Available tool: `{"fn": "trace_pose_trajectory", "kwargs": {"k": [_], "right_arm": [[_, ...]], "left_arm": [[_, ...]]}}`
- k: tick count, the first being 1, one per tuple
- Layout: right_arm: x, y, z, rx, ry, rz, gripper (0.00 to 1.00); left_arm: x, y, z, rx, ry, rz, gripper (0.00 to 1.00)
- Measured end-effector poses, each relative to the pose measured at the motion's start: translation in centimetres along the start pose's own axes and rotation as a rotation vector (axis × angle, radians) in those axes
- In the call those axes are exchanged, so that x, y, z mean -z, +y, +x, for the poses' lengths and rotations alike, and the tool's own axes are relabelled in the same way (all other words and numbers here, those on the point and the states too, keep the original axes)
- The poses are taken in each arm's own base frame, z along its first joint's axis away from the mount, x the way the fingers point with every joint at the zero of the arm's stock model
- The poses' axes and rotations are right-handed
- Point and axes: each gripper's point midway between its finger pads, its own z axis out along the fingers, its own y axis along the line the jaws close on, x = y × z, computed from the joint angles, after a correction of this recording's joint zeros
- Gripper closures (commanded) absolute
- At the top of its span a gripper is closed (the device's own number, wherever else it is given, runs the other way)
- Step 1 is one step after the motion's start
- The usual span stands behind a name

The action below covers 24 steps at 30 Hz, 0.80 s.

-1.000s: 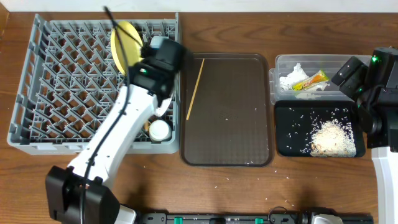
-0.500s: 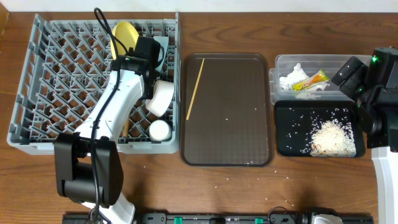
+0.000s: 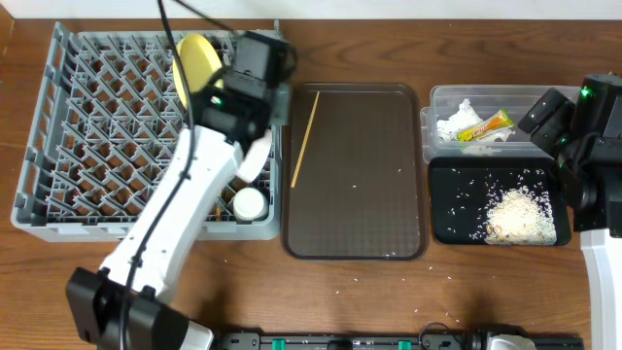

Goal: Sort waste into correct bins and load items into the dishwasher

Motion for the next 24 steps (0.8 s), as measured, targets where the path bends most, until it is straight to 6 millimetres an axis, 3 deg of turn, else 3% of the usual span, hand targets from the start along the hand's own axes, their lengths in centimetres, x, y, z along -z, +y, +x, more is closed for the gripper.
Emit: {"fn": "trace_pose_trajectory", "kwargs": {"k": [2, 4, 6, 8, 10, 12, 16, 19, 22, 24], "right_arm": [[0.0, 0.0, 0.0, 0.000, 0.000, 0.000, 0.01], [0.0, 0.0, 0.0, 0.001, 0.001, 0.000, 0.01], [0.0, 0.0, 0.0, 0.000, 0.001, 0.000, 0.01], [0.0, 0.0, 0.0, 0.001, 0.001, 0.000, 0.01], [0.0, 0.0, 0.1, 0.001, 0.002, 0.001, 0.01], [0.0, 0.0, 0.0, 0.001, 0.002, 0.000, 0.01], [0.0, 0.0, 0.0, 0.001, 0.001, 0.000, 0.01], [0.0, 0.0, 0.0, 0.001, 0.001, 0.000, 0.01], [0.0, 0.0, 0.0, 0.001, 0.001, 0.000, 0.01], [0.0, 0.0, 0.0, 0.001, 0.001, 0.001, 0.01]], "left_arm": [[-0.4, -4.3, 0.1, -0.046, -0.007, 0.088, 0.62], [-2.4, -7.2, 2.1, -0.081, 0.077, 0.128, 0.62], [-5.3, -9.1, 4.0, -0.103, 0.208, 0.154, 0.61], [-6.5, -9.6, 4.6, -0.109, 0.291, 0.155, 0.61], [-7.6, -10.6, 3.0, -0.107, 0.312, 0.167, 0.57], [-8.2, -10.9, 2.4, -0.103, 0.340, 0.168, 0.56], [-10.5, -10.8, 4.2, -0.054, 0.450, 0.230, 0.56], [-14.0, -8.7, 6.3, 0.007, 0.543, 0.257, 0.52], [-15.7, -6.7, 7.1, 0.018, 0.572, 0.261, 0.51], [-15.8, -6.5, 6.9, 0.008, 0.566, 0.266, 0.51]]}}
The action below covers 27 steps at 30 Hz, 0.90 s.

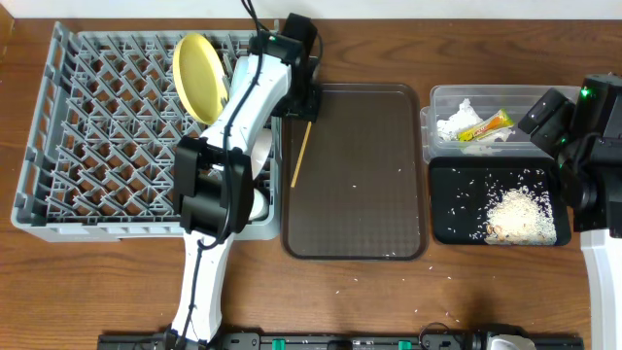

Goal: Sort waste into correct bins and load items into the dishwasher

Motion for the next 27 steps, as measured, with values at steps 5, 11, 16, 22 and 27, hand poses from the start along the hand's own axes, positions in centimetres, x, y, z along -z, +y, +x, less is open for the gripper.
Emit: {"fn": "trace_pose_trajectory", "kwargs": {"k": [5, 11, 16, 22, 27], "right_arm": [[0.0, 0.0, 0.0, 0.000, 0.000, -0.001, 0.01], [0.0, 0.0, 0.0, 0.000, 0.000, 0.000, 0.01], [0.0, 0.0, 0.0, 0.000, 0.000, -0.001, 0.01], [0.0, 0.0, 0.0, 0.000, 0.000, 0.000, 0.01], [0.0, 0.0, 0.0, 0.000, 0.000, 0.000, 0.01]], "left_arm": [[-0.1, -1.3, 0.3, -0.042, 0.006, 0.020, 0.48], [-1.3, -1.2, 0.9, -0.055, 0.041, 0.017, 0.47], [-2.3, -1.0, 1.5, -0.056, 0.057, 0.015, 0.47], [-3.7, -1.0, 2.5, -0.057, 0.082, 0.015, 0.47], [-4.1, -0.9, 2.6, -0.061, 0.076, 0.010, 0.47]]}}
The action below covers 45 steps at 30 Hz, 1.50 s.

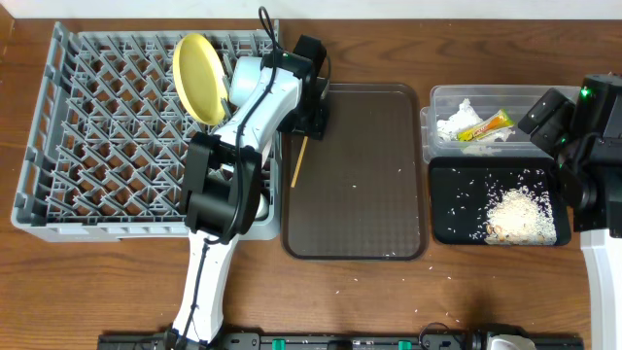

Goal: Sort waste into correct bins and load items into the dishwasher

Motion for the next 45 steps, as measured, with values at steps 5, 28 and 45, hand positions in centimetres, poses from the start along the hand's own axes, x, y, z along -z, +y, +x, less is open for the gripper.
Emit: {"fn": "trace_pose_trajectory", "kwargs": {"k": [5, 28, 45], "right_arm": [[0.0, 0.0, 0.0, 0.000, 0.000, 0.000, 0.01], [0.0, 0.0, 0.0, -0.001, 0.000, 0.000, 0.01], [0.0, 0.0, 0.0, -0.001, 0.000, 0.000, 0.01]], "left_arm": [[-0.1, -0.1, 0.1, -0.011, -0.024, -0.014, 0.48], [-2.0, -2.8, 1.7, -0.124, -0.004, -0.152, 0.77], [3.6, -6.3, 3.2, -0.218, -0.047, -0.304, 0.92]]}}
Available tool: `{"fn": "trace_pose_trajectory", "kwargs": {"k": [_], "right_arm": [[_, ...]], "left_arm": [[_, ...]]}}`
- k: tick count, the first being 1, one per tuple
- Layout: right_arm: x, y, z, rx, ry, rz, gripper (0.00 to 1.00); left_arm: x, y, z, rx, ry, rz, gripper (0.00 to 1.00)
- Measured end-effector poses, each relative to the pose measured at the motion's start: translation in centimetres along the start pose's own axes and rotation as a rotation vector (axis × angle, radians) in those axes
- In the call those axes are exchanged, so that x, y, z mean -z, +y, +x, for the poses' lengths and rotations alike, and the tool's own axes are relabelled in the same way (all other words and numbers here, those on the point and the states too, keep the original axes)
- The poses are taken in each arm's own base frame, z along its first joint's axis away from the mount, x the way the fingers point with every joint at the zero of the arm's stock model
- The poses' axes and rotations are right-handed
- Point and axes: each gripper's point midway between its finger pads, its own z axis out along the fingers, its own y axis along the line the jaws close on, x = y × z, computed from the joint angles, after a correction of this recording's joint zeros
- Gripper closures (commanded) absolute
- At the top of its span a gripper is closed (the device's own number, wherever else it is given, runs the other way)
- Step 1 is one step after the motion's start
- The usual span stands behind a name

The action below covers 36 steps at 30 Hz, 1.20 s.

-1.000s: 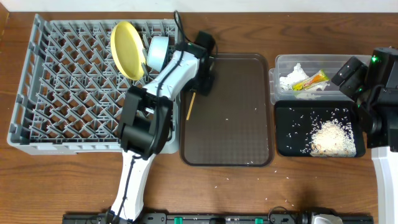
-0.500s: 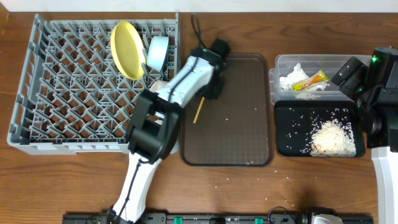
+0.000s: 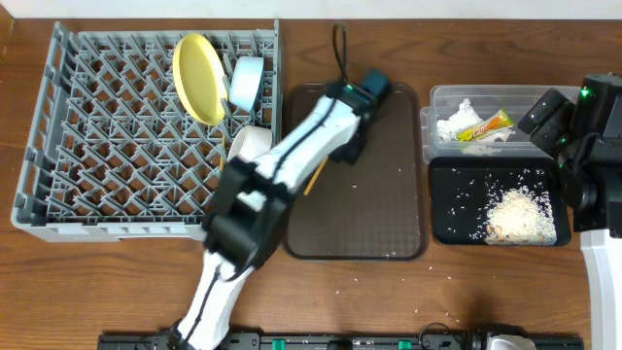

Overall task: Sort waste into correct bins and load items into the dishwasher
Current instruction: 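Carry the chopstick left and insert it upright into the rack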

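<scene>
My left arm reaches from the table's front across the brown tray (image 3: 389, 194), and its gripper (image 3: 353, 149) hangs over the tray's upper left part. A wooden chopstick (image 3: 313, 179) pokes out from under the arm, most of it hidden; whether the jaws hold it does not show. The grey dish rack (image 3: 87, 146) holds a yellow plate (image 3: 194, 78) on edge, a light blue cup (image 3: 245, 83) beside it and a white cup (image 3: 251, 142). My right gripper (image 3: 544, 112) hovers by the clear bin, and I cannot make out how its jaws stand.
A clear bin (image 3: 442, 97) at the back right holds crumpled white paper and a yellow wrapper. In front of it a black tray (image 3: 447, 219) carries a heap of rice. Loose grains lie scattered on the brown tray and the wooden table.
My left gripper has moved right from the tray's upper left edge, by the chopstick's top, to further in over the tray. The chopstick's visible end lies slightly further right. The right arm is unchanged.
At first my left gripper was over the rack's back right corner beside the yellow plate. Then it was at the tray's upper left corner, and a light blue cup showed in the rack beside the plate. Now the gripper is over the tray, covering the chopstick.
</scene>
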Motion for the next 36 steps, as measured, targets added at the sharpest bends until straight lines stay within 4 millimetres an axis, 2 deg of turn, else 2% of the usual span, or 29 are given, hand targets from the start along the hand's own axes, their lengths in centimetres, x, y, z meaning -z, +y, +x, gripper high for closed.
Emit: {"fn": "trace_pose_trajectory", "kwargs": {"k": [1, 2, 4, 6, 8, 9, 11, 13, 16, 19, 20, 22, 23, 25, 31, 36], "right_arm": [[0.0, 0.0, 0.0, 0.000, 0.000, 0.000, 0.01], [0.0, 0.0, 0.0, 0.000, 0.000, 0.000, 0.01], [0.0, 0.0, 0.0, 0.001, 0.000, 0.000, 0.01], [0.0, 0.0, 0.0, 0.000, 0.000, 0.000, 0.01], [0.0, 0.0, 0.0, 0.001, 0.000, 0.000, 0.01], [0.0, 0.0, 0.0, 0.000, 0.000, 0.000, 0.01], [0.0, 0.0, 0.0, 0.000, 0.000, 0.000, 0.01], [0.0, 0.0, 0.0, 0.000, 0.000, 0.000, 0.01], [0.0, 0.0, 0.0, 0.000, -0.001, 0.000, 0.01], [0.0, 0.0, 0.0, 0.001, 0.000, 0.000, 0.01], [0.0, 0.0, 0.0, 0.001, 0.000, 0.000, 0.01], [0.0, 0.0, 0.0, 0.001, 0.000, 0.000, 0.01], [0.0, 0.0, 0.0, 0.000, 0.000, 0.000, 0.01], [0.0, 0.0, 0.0, 0.000, 0.000, 0.000, 0.01], [0.0, 0.0, 0.0, 0.001, 0.000, 0.000, 0.01], [0.0, 0.0, 0.0, 0.000, 0.000, 0.000, 0.01]], "left_arm": [[2.2, 0.7, -0.4, 0.015, -0.045, 0.004, 0.93], [7.2, 2.7, -0.8, 0.052, -0.141, 0.001, 0.93], [12.8, 5.7, -0.6, 0.110, -0.251, -0.020, 0.93], [16.8, 10.4, 1.9, 0.194, -0.276, -0.073, 0.92], [17.9, 14.3, 4.0, 0.274, -0.255, -0.117, 0.92], [17.7, 16.1, 5.2, 0.313, -0.221, -0.140, 0.93], [15.5, 19.3, 7.2, 0.387, -0.128, -0.176, 0.92], [12.7, 21.0, 8.8, 0.429, -0.041, -0.188, 0.92], [9.6, 22.5, 10.4, 0.473, 0.030, -0.180, 0.92], [6.7, 22.6, 11.3, 0.489, 0.059, -0.138, 0.91], [5.9, 22.3, 11.4, 0.486, 0.063, -0.128, 0.84], [5.2, 21.9, 11.6, 0.481, 0.075, -0.119, 0.71], [4.9, 21.8, 11.6, 0.475, 0.076, -0.114, 0.61], [4.9, 21.7, 11.5, 0.472, 0.073, -0.109, 0.52], [4.8, 21.7, 11.3, 0.469, 0.066, -0.104, 0.52], [5.6, 21.4, 12.2, 0.461, 0.110, -0.095, 0.48]]}}
